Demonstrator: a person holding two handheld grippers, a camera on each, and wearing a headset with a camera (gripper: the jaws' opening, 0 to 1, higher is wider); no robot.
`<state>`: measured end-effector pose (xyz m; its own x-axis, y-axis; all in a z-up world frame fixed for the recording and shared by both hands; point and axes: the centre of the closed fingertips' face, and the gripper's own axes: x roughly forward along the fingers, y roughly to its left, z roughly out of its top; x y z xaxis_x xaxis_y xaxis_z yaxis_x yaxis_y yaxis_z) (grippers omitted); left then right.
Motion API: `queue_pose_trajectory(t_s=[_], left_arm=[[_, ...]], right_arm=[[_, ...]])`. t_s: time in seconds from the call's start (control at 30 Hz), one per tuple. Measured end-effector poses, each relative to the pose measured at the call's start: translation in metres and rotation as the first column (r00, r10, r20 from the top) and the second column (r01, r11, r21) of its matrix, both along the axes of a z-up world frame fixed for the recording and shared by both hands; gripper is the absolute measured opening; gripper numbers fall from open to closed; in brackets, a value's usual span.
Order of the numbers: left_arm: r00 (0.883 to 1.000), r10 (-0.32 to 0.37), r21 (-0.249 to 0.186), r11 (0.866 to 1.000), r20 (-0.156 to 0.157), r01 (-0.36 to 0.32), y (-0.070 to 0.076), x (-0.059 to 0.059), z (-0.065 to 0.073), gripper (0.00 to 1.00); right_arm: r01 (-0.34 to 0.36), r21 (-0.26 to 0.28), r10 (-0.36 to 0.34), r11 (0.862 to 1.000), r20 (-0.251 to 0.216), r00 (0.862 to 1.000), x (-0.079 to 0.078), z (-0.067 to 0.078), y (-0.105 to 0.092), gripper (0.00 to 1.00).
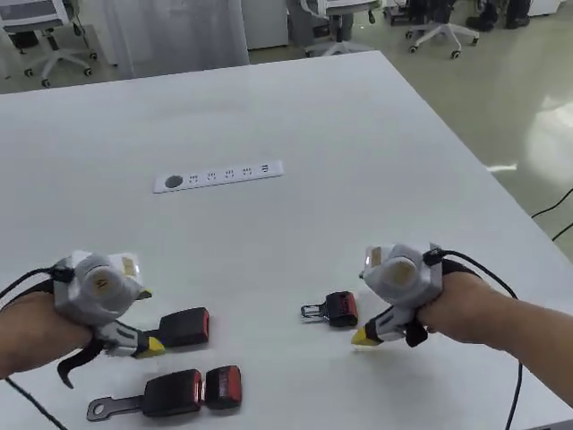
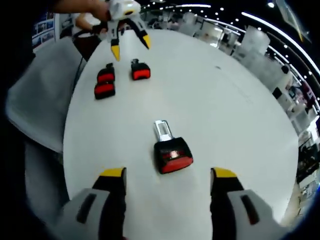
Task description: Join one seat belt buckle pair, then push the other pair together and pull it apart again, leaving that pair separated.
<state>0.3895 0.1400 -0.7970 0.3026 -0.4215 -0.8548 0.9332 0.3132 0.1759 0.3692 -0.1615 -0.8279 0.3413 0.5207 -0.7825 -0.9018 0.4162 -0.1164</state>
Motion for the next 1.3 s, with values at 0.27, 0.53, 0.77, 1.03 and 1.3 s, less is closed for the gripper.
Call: queue_pose_trajectory(t_s=[0.27, 0.53, 0.77, 1.03, 1.3], left_arm=[[0.966, 0.247, -0.160, 0.959, 0.081, -0.233, 0.039, -0.047, 0.029, 1.00], [0.940, 0.332, -0.171, 0.933, 0.077, -0.315, 0.069, -0.094, 0.022, 1.00], [0.926, 0.364, -0.215, 0.917, 0.101, -0.337, 0.077, -0.100, 0.022, 1.00], [0.928, 0.359, -0.226, 0.917, 0.099, -0.330, 0.070, -0.103, 0.018, 1.00], [0.941, 0.328, -0.208, 0.930, 0.089, -0.304, 0.064, -0.107, 0.015, 1.00]], right_arm=[[0.125, 0.170, -0.136, 0.978, 0.056, 0.989, -0.037, 0.029, -0.006, 0.93], [0.212, 0.242, -0.235, 0.947, 0.069, 0.970, -0.065, 0.047, -0.024, 1.00], [0.259, 0.264, -0.287, 0.929, 0.071, 0.955, -0.075, 0.050, -0.033, 1.00], [0.286, 0.304, -0.324, 0.909, 0.079, 0.943, -0.073, 0.064, -0.033, 1.00], [0.287, 0.322, -0.332, 0.902, 0.092, 0.939, -0.081, 0.067, -0.031, 1.00]])
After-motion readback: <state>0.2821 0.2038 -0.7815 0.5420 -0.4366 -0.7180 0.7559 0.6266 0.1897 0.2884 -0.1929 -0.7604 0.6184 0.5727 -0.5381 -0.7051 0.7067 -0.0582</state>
